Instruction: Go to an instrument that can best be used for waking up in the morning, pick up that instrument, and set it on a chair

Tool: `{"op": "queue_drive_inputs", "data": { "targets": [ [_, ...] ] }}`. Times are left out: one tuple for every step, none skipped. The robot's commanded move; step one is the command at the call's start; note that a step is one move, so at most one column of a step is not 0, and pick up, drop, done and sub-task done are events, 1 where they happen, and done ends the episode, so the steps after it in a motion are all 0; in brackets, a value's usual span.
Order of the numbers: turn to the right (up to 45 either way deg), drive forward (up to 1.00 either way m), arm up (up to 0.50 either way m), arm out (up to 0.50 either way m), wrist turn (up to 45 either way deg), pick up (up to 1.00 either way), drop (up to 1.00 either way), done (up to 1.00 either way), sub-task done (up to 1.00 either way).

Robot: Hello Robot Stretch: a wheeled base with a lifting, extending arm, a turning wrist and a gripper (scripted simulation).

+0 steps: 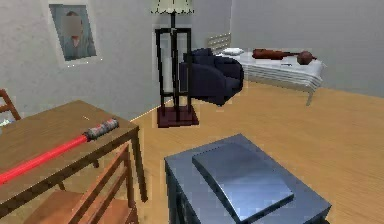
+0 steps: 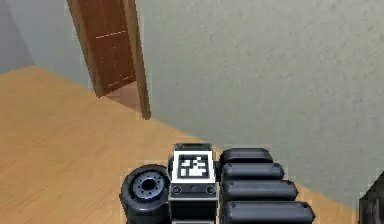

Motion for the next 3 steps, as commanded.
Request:
{"op": "queue_drive_inputs", "data": {
  "targets": [
    [33.0, 0.0, 0.0, 0.0, 0.0, 0.0, 0.0, 0.0, 0.0],
    [-45.0, 0.0, 0.0, 0.0, 0.0, 0.0, 0.0, 0.0, 0.0],
    [-45.0, 0.0, 0.0, 0.0, 0.0, 0.0, 0.0, 0.0, 0.0]
  ]
}}
